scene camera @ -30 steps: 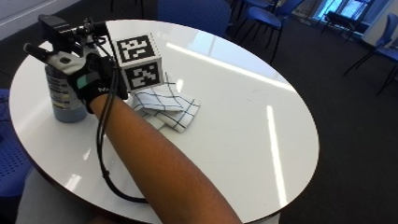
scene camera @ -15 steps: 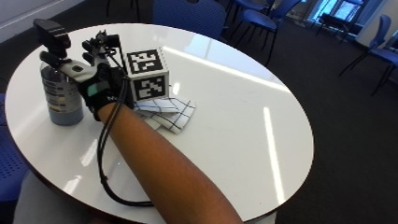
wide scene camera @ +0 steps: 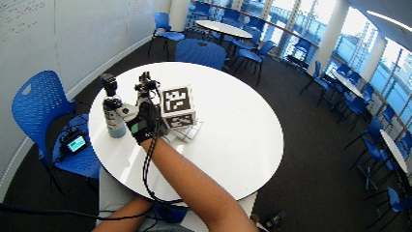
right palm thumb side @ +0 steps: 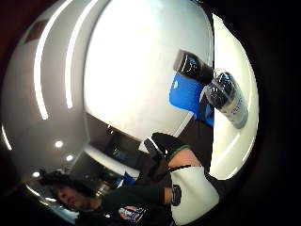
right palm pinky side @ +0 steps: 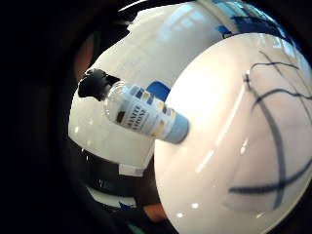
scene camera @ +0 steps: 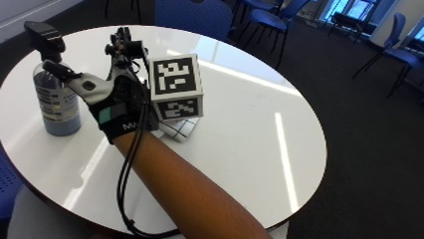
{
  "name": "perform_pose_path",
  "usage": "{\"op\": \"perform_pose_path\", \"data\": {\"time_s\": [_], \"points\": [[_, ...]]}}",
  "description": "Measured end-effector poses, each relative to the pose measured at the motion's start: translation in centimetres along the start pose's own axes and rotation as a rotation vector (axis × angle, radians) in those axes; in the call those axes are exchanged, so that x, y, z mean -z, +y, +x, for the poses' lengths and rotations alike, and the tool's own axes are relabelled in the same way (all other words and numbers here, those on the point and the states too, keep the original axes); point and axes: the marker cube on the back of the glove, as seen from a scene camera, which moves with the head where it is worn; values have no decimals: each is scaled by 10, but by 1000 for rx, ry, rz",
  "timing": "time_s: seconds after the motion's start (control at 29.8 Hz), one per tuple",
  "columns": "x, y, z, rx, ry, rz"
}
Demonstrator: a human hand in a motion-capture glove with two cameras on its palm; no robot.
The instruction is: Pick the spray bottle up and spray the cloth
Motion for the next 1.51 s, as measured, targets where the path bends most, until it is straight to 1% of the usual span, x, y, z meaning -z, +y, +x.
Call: {"op": "perform_pose_path", "data": {"time_s": [0.1, 0.54, 0.6, 0.77, 0.87, 1.21, 1.34, 1.51], "points": [[6, 12, -11, 38, 10, -3], [24, 59, -53, 324, 109, -168], [27, 65, -55, 372, 151, -187], [35, 78, -54, 500, 351, -214], [37, 89, -56, 555, 424, -261], [47, 124, -63, 623, 629, -538], [49, 137, -64, 666, 714, -598], [49, 145, -62, 666, 741, -640]]}}
